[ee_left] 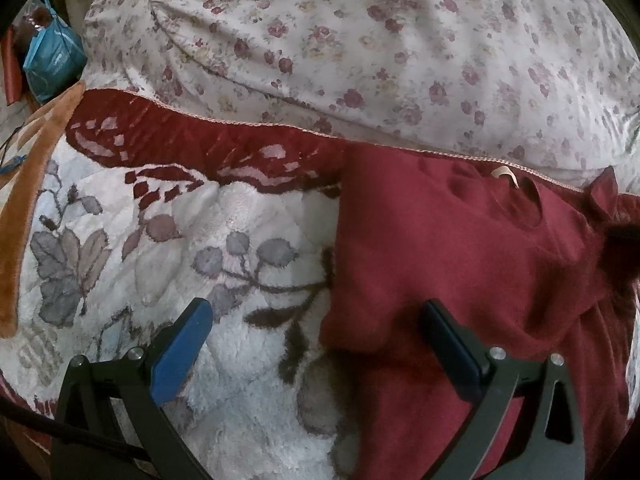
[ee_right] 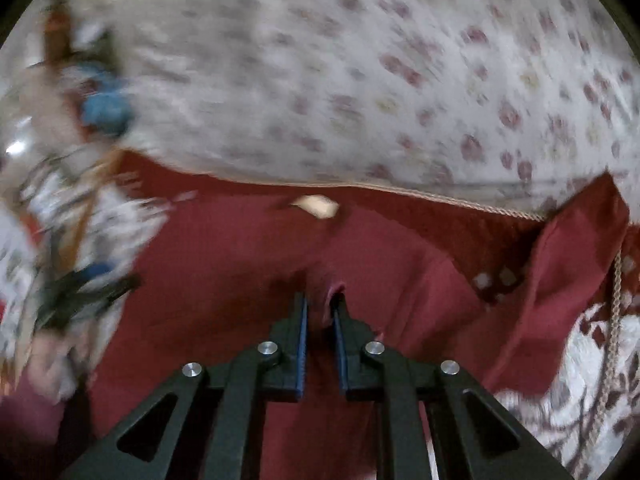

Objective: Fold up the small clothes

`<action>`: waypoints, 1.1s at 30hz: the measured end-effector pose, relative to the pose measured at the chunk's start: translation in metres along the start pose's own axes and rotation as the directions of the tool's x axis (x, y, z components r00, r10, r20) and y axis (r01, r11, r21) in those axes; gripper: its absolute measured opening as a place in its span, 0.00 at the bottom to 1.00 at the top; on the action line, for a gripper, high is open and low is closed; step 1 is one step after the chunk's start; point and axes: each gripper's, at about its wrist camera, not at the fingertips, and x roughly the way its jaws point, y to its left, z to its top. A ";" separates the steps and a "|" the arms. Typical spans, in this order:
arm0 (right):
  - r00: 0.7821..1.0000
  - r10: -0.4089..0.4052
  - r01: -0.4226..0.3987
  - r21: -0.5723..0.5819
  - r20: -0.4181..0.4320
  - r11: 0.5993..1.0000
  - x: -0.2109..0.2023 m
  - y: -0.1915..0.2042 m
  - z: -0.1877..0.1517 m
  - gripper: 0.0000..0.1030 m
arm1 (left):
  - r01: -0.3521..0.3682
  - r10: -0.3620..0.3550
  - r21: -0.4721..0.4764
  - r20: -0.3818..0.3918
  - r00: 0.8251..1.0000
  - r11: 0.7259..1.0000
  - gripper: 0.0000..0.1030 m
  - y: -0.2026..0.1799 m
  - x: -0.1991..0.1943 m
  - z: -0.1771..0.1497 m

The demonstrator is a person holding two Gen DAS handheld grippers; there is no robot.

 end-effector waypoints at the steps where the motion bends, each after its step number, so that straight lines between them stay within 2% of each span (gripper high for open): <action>1: 1.000 0.029 -0.029 -0.033 -0.005 0.999 -0.014 0.008 -0.012 0.14 | 0.002 -0.002 -0.005 0.002 1.000 1.000 1.00 0.001 -0.001 0.000; 3: 0.996 0.071 -0.075 -0.089 -0.050 0.993 -0.035 0.017 -0.040 0.19 | 0.011 -0.010 -0.020 0.007 1.000 1.000 1.00 0.003 -0.004 0.000; 4: 0.994 0.074 -0.083 -0.108 -0.082 0.991 -0.041 0.021 -0.054 0.35 | 0.015 -0.014 -0.029 0.011 1.000 0.999 1.00 0.004 -0.006 0.000; 5: 0.993 0.053 -0.067 -0.122 -0.108 0.990 -0.047 0.022 -0.067 0.47 | 0.016 -0.015 -0.035 0.014 1.000 0.999 1.00 0.005 -0.007 0.000; 6: 0.993 0.033 -0.046 -0.115 -0.113 0.992 -0.049 0.022 -0.073 0.63 | 0.016 -0.015 -0.041 0.017 1.000 0.999 1.00 0.006 -0.008 0.000; 8: 0.994 0.035 -0.043 -0.069 -0.105 0.997 -0.058 0.012 -0.080 0.65 | 0.016 -0.015 -0.049 0.017 1.000 0.999 1.00 0.007 -0.009 0.000; 11: 0.997 0.064 -0.064 0.006 -0.041 0.998 -0.058 0.005 -0.067 0.65 | 0.013 -0.012 -0.055 0.017 1.000 0.998 1.00 0.008 -0.009 -0.002; 14: 0.999 0.031 -0.030 0.028 -0.029 0.999 -0.027 0.009 -0.044 0.65 | 0.007 -0.006 -0.060 0.023 1.000 0.998 1.00 0.011 -0.009 -0.001; 16: 0.997 -0.034 0.037 0.037 -0.067 0.999 0.001 0.013 -0.034 0.65 | 0.004 -0.003 -0.065 0.019 1.000 0.998 1.00 0.012 -0.007 0.000; 18: 0.982 -0.140 0.142 0.007 -0.125 0.990 0.035 0.013 -0.026 0.65 | -0.011 0.011 -0.055 0.006 1.000 0.998 1.00 0.013 -0.002 0.001; 20: 0.966 -0.186 0.185 -0.024 -0.181 0.982 0.060 0.009 -0.029 0.62 | -0.040 0.039 -0.044 -0.018 0.999 0.998 1.00 0.013 0.004 0.001; 21: 0.961 -0.181 0.179 -0.026 -0.208 0.983 0.069 0.007 -0.033 0.52 | -0.037 0.036 -0.047 -0.023 0.999 0.998 1.00 0.014 0.005 0.000; 22: 0.961 -0.187 0.183 -0.039 -0.202 0.982 0.072 0.007 -0.036 0.48 | -0.032 0.031 -0.055 -0.027 0.999 0.998 1.00 0.015 0.006 0.000; 23: 0.963 -0.202 0.194 -0.065 -0.179 0.979 0.069 0.010 -0.037 0.38 | -0.032 0.030 -0.060 -0.028 0.999 0.998 1.00 0.016 0.006 0.001; 24: 0.959 -0.221 0.207 -0.096 -0.178 0.974 0.068 0.014 -0.037 0.13 | -0.035 0.033 -0.061 -0.028 0.999 0.998 1.00 0.015 0.006 0.001; 26: 0.957 -0.247 0.227 -0.137 -0.155 0.964 0.059 0.021 -0.033 0.08 | -0.042 0.041 -0.056 -0.023 0.999 0.998 1.00 0.014 0.005 0.001; 29: 0.956 -0.292 0.280 -0.190 -0.035 0.941 0.036 0.035 -0.016 0.08 | -0.051 0.051 -0.054 0.001 0.999 0.997 1.00 0.013 0.001 0.001; 31: 0.943 -0.329 0.331 -0.212 0.046 0.920 0.024 0.041 -0.003 0.08 | -0.057 0.058 -0.065 0.014 0.998 0.996 1.00 0.014 0.001 0.002; 33: 0.915 -0.395 0.402 -0.205 0.077 0.892 0.032 0.038 0.007 0.08 | -0.055 0.055 -0.077 0.002 0.998 0.996 1.00 0.014 0.005 0.003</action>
